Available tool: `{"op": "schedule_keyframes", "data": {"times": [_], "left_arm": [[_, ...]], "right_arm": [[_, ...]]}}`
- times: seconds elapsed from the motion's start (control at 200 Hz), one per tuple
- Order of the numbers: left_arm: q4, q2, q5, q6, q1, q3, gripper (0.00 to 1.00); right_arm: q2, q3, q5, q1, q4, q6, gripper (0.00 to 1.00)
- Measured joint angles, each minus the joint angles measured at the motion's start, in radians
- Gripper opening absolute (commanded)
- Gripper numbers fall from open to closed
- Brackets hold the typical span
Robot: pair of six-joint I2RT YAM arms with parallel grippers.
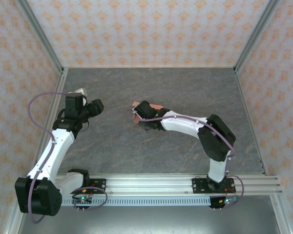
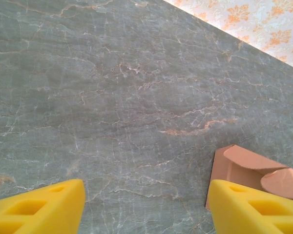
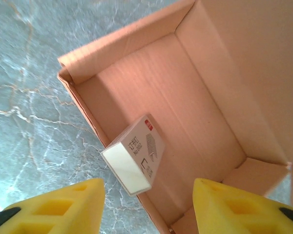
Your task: Fold the paper box
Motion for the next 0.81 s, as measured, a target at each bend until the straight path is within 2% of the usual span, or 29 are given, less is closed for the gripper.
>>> {"op": "schedule_keyframes", "data": {"times": [0.265,0.485,0.651,0.806], "left_arm": [[0.001,0.000,0.000,0.000,-0.033,-0.014,0.68],[0.017,0.000,0.002,0.000,-0.067,-0.041,0.68],[0.018,0.000,0.002,0.000,-0.085,-0.050,0.68],[0.018,0.000,0.001,0.000,-0.085,-0.050,0.68]], "right_arm": [[-0.110,-0.003,-0.025,0.000,-0.006,0.007,0.47],[-0.153,-0.094,-0.127,0.004,-0.026,0.003,0.42],[-0.128,-0.089,-0.076,0.042,-0.035,-0.012,0.42],[-0.045,-0.051,0.005,0.046,-0.039,-0.031,0.46]]}}
